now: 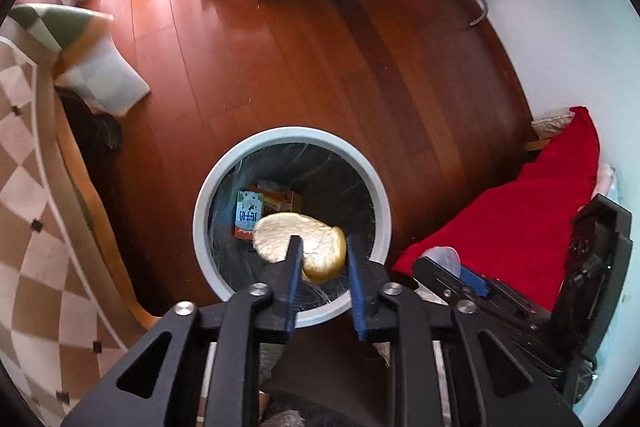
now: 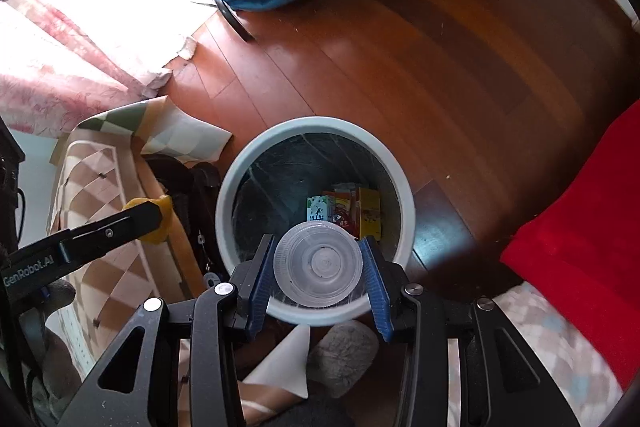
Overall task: Collect trash
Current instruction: 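Carry the cup and bread slice over the bin and open both tools, then lift both tools from the bin and move back to the table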
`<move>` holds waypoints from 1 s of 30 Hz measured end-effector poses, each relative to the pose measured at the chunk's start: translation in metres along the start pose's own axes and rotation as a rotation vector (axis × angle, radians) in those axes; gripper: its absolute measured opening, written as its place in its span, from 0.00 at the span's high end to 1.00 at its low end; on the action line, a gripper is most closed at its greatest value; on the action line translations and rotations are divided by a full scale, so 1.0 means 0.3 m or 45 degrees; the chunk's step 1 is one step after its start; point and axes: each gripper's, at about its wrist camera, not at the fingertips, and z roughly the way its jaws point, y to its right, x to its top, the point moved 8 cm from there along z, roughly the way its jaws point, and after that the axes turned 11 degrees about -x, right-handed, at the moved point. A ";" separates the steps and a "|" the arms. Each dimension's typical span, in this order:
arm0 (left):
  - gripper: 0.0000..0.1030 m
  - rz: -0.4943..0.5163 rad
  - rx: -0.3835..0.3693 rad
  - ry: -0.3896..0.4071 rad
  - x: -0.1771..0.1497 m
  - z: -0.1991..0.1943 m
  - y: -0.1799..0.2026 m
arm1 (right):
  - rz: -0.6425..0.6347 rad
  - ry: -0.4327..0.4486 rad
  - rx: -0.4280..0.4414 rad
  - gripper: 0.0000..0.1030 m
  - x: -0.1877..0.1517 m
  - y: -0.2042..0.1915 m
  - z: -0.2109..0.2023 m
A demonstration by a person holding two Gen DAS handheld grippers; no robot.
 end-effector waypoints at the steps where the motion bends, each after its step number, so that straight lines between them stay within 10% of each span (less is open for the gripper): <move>1: 0.66 -0.007 -0.004 -0.011 0.011 0.015 -0.005 | 0.008 -0.016 0.002 0.57 0.014 -0.001 0.030; 4: 0.18 -0.054 -0.020 0.001 0.022 0.017 -0.034 | 0.022 -0.056 0.019 0.55 0.050 -0.008 0.106; 10: 0.02 -0.055 0.134 0.023 -0.015 -0.014 -0.100 | 0.055 -0.070 0.048 0.20 0.088 -0.017 0.167; 13: 0.02 -0.023 0.259 0.045 -0.059 -0.034 -0.142 | 0.051 -0.068 0.018 0.00 0.075 -0.015 0.165; 30: 0.02 0.069 0.494 0.173 -0.152 -0.153 -0.139 | -0.099 0.028 -0.237 0.00 -0.012 -0.015 -0.032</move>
